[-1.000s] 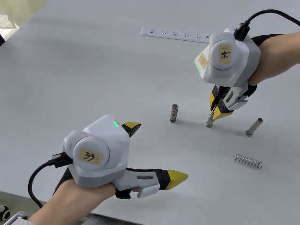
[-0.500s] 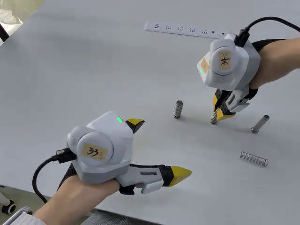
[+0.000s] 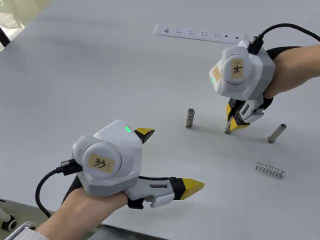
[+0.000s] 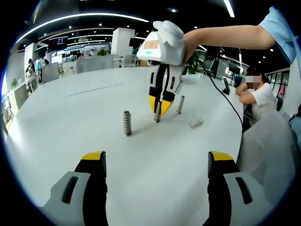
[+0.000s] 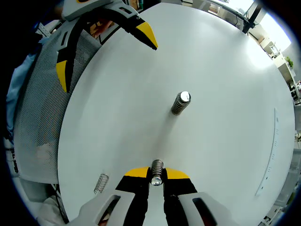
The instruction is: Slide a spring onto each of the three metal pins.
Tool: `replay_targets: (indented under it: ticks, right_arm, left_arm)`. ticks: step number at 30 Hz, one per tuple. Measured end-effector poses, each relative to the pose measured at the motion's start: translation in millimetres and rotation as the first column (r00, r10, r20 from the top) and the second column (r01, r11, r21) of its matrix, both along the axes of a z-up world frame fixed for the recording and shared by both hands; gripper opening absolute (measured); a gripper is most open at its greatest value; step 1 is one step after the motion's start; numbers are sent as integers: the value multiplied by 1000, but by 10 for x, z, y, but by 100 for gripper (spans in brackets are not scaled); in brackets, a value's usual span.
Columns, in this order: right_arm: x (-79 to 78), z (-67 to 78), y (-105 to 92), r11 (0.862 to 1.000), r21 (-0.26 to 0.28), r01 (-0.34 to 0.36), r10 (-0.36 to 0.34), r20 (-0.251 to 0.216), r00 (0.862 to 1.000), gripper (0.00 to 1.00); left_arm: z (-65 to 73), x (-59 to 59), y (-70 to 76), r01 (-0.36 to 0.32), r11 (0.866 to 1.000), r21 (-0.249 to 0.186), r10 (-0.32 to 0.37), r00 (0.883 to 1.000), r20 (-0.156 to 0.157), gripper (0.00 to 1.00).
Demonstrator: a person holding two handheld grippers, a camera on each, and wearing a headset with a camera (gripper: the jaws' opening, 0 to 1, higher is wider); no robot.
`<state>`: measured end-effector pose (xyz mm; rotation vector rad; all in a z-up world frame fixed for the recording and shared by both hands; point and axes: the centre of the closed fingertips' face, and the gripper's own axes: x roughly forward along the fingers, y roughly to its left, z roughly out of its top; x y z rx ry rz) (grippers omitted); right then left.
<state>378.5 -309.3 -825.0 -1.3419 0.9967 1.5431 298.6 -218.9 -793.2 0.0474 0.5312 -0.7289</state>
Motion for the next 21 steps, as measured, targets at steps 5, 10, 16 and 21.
replay_targets:
  ticks: [5, 10, 16, 21]
  right_arm:
    - [-4, -6, -6, 1000, -3, -9, 9, 0, 1000, 8]
    - [-23, -43, -18, 1000, -1, -13, 13, -2, 1000, 22]
    - [-2, -74, 4, 1000, 25, 7, -7, -7, 1000, 44]
    - [27, -81, 17, 998, 45, 40, -39, -20, 999, 60]
  left_arm:
    - [5, 2, -2, -1, 1000, -3, 1, 1000, 1, 88]
    - [0, 1, -2, 1, 1000, -3, -1, 1000, -1, 88]
    - [2, 2, -5, 2, 1000, -4, -2, 1000, -2, 88]
    - [9, 4, -11, 4, 1000, -6, -4, 1000, -1, 88]
